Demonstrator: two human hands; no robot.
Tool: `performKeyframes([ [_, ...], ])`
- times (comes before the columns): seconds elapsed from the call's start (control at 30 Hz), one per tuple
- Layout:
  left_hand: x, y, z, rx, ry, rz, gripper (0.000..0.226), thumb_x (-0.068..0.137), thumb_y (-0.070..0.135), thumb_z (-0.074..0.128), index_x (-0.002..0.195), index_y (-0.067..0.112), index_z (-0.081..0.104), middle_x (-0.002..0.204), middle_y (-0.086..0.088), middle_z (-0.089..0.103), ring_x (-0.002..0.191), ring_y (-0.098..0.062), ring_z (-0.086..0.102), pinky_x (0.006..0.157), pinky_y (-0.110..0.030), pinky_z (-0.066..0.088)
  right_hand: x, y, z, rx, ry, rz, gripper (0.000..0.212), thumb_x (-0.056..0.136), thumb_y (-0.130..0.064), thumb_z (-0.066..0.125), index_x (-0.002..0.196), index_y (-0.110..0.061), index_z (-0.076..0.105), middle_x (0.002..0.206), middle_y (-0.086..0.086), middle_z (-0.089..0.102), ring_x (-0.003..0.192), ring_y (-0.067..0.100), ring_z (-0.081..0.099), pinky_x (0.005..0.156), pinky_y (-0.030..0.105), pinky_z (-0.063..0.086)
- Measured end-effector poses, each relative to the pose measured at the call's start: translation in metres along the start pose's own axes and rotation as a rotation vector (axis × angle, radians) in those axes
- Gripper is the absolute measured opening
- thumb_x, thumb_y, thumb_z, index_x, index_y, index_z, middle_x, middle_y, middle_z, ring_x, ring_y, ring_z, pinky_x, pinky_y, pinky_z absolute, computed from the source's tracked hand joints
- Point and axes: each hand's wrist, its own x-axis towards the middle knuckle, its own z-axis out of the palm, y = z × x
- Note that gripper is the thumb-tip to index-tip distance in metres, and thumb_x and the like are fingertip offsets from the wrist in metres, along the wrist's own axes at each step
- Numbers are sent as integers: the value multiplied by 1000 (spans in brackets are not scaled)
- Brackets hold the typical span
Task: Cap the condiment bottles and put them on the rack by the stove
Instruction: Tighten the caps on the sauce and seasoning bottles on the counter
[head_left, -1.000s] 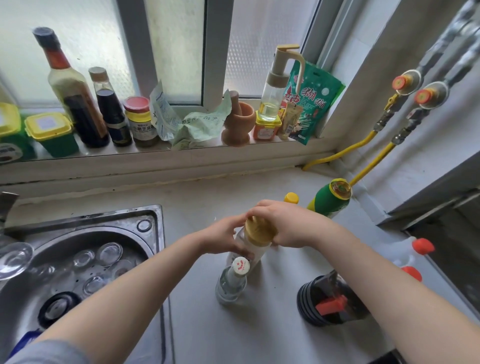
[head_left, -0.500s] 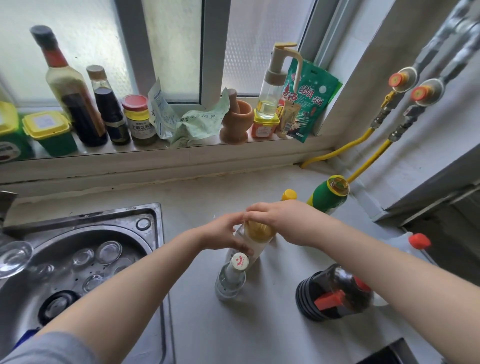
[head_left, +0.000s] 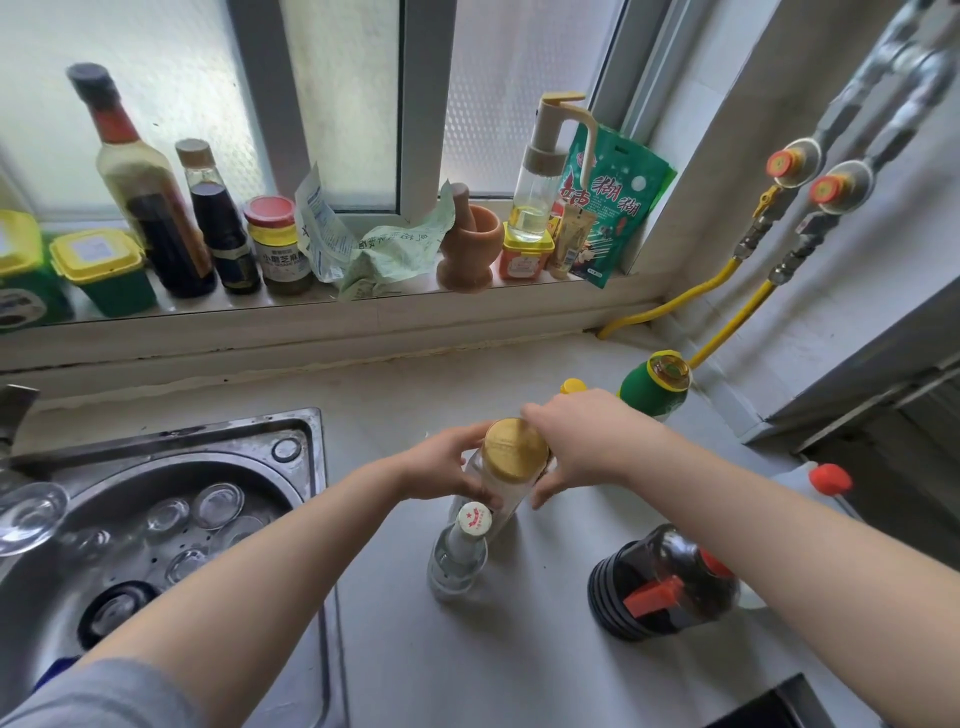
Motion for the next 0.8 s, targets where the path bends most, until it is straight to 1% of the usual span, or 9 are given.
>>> performKeyframes([
  [0.1,0,1,1,-1,10,-3,73,51,35,84,114,47,49,125,9,57,122,-14,50,107,-35,39,4,-1,6,43,-6,-161,86,78,-17,70,145,-33,19,145,0,33,113,27,54,76,34,47],
  [0.17,0,0,1,8,3,4,73,56,28,86,118,42,49,125,9,57,122,-13,50,107,-34,38,12,-3,10,58,17,-205,76,81,-9,63,143,-33,26,138,4,36,102,31,58,73,37,48],
  [0.3,-1,2,1,10,19,-8,70,59,19,85,112,47,49,115,16,60,117,-9,52,103,-30,40,17,-7,8,148,118,-56,52,76,-47,64,112,-13,50,102,9,57,90,30,60,67,33,44],
  [0.47,-3,3,2,-11,15,-7,68,59,14,85,102,57,54,108,27,60,109,-5,55,99,-33,46,25,-21,12,54,144,193,71,79,-79,28,63,-12,47,70,5,58,69,27,53,65,33,40],
  [0.53,-2,2,1,5,15,9,65,60,14,86,100,57,57,112,28,56,115,-6,52,103,-34,43,20,-14,4,53,144,204,71,81,-78,23,73,-12,52,87,8,64,77,28,55,65,32,38],
  [0.6,-1,2,1,10,24,10,71,61,14,86,111,52,52,115,23,57,116,-8,52,103,-33,42,15,-4,2,128,134,80,66,78,-74,44,103,-14,55,109,7,62,95,27,58,72,33,42],
  [0.67,-1,1,1,-4,38,6,72,62,11,85,112,48,48,116,14,59,115,-11,53,104,-33,42,12,-2,4,153,59,-88,70,73,-49,70,131,-23,41,125,3,51,109,25,54,81,36,47],
  [0.73,-1,0,1,-13,36,3,71,63,10,84,109,50,47,116,11,59,114,-12,54,103,-32,43,13,-4,11,109,62,-153,66,76,-31,70,133,-24,37,124,6,47,105,29,56,75,35,47],
  [0.8,-1,0,2,-11,22,-6,73,64,10,84,114,48,46,117,17,58,117,-9,51,100,-25,43,13,-8,15,100,162,-93,54,81,-44,63,123,-15,43,114,10,51,97,31,58,69,34,43],
])
